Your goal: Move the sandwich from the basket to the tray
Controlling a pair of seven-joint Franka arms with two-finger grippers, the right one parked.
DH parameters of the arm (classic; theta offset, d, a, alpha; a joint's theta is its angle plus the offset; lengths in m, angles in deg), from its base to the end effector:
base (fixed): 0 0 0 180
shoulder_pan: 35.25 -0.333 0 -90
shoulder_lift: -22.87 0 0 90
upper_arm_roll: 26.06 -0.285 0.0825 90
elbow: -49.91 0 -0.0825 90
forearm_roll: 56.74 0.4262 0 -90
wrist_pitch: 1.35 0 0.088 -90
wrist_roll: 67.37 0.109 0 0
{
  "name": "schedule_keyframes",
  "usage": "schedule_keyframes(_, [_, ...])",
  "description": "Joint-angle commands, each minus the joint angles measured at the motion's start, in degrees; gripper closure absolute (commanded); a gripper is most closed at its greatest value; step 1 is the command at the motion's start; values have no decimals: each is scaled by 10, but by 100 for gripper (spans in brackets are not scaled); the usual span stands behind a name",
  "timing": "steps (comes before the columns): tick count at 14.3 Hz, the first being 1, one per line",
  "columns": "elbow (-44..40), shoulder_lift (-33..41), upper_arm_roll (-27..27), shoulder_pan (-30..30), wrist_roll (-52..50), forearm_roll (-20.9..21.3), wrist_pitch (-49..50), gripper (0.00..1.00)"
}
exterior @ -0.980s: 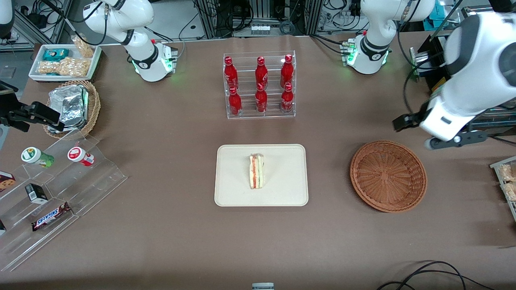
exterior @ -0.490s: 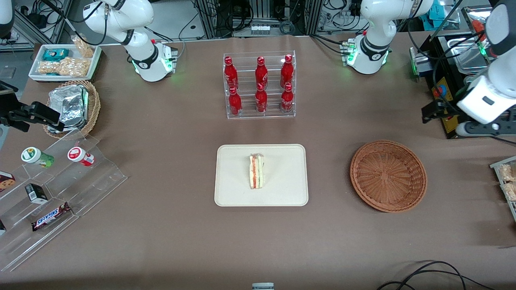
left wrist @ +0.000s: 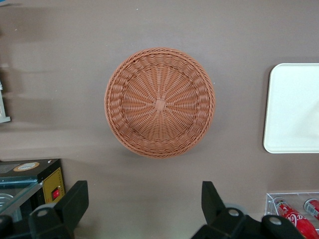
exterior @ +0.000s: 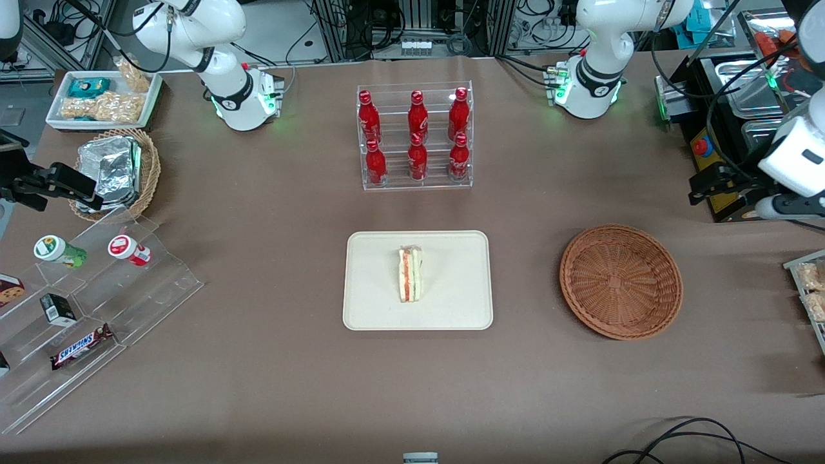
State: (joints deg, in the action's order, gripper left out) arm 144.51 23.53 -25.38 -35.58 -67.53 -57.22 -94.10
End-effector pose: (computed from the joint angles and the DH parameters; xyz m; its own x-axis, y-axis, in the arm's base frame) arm 0.5958 -0.0045 0.5612 0.9998 -0.0029 -0.0208 -0.0027 -1.0000 0.0082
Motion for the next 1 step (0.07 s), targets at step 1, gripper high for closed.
schedule_keyframes(1, [-10, 2, -22, 14, 12, -13, 16, 0])
